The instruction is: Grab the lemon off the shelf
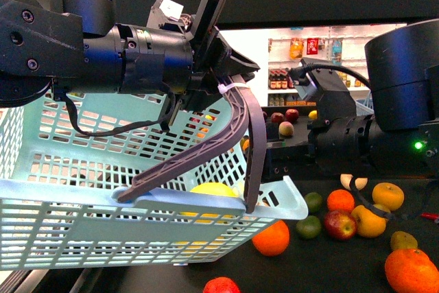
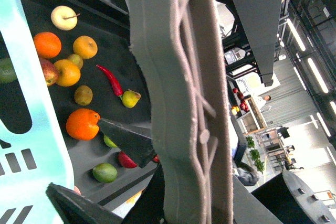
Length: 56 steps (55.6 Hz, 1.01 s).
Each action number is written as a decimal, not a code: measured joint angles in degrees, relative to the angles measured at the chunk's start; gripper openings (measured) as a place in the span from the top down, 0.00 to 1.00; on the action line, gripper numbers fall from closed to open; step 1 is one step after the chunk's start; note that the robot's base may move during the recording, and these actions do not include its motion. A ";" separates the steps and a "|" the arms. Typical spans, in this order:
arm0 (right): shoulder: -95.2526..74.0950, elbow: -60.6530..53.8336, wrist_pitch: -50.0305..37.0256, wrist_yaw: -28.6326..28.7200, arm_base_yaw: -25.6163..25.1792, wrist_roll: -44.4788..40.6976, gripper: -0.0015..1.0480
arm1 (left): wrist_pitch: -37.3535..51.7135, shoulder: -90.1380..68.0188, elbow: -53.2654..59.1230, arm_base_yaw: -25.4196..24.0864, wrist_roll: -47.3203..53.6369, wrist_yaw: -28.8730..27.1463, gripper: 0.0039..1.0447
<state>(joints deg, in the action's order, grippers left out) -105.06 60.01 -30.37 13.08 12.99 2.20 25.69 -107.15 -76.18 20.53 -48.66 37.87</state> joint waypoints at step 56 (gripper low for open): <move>96.21 -49.48 32.72 -12.00 -14.05 -1.84 0.60 | 0.00 -0.02 0.00 0.09 -0.46 0.02 0.93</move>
<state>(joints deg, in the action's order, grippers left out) -8.84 10.52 2.35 1.08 -1.06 0.36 25.69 -107.18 -76.18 20.62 -49.12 37.89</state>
